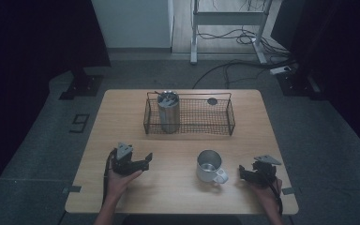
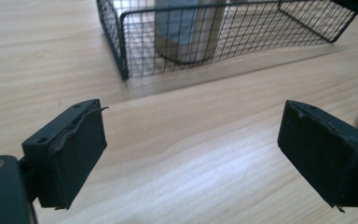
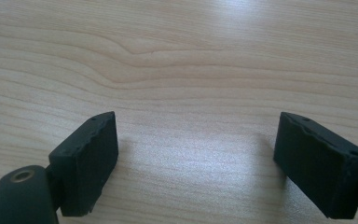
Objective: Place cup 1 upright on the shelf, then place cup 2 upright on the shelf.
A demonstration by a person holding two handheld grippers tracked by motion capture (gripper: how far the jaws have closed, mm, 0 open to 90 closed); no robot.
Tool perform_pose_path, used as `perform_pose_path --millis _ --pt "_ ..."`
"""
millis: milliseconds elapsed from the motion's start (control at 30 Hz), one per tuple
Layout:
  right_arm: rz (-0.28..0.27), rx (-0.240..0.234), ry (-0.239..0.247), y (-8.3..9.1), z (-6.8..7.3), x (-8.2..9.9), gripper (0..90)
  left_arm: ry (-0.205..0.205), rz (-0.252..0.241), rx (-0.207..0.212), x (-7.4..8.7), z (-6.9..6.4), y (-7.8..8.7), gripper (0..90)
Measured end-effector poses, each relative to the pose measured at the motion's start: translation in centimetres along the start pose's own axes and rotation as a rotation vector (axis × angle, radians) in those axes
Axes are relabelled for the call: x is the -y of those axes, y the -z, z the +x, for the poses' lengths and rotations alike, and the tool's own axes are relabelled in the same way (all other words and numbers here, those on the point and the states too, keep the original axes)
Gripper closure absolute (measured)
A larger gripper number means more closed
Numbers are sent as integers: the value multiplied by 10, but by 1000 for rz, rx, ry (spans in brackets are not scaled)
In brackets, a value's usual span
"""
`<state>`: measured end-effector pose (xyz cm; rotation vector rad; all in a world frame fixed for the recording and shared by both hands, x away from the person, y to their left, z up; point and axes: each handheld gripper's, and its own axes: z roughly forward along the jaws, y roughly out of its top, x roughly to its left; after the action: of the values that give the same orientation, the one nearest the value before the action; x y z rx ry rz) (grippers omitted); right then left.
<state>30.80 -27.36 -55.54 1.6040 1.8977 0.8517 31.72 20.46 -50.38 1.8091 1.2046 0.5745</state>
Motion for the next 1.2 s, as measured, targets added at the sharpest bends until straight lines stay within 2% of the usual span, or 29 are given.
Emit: perform_pose_path --millis 200,600,767,1000,1200 --pt "-1 1 0 0 0 0 136 -15 37 -16 10 3 -3 74" --pt "-1 4 -5 0 0 0 137 -35 60 -40 19 2 -7 74" --pt "-31 6 2 5 2 3 136 -30 59 -34 20 4 -6 75" --pt "-117 -49 -33 29 5 -2 142 -33 54 -22 20 5 -5 76" --pt "-166 -107 -52 45 11 -11 145 -31 61 -11 23 5 -5 79"
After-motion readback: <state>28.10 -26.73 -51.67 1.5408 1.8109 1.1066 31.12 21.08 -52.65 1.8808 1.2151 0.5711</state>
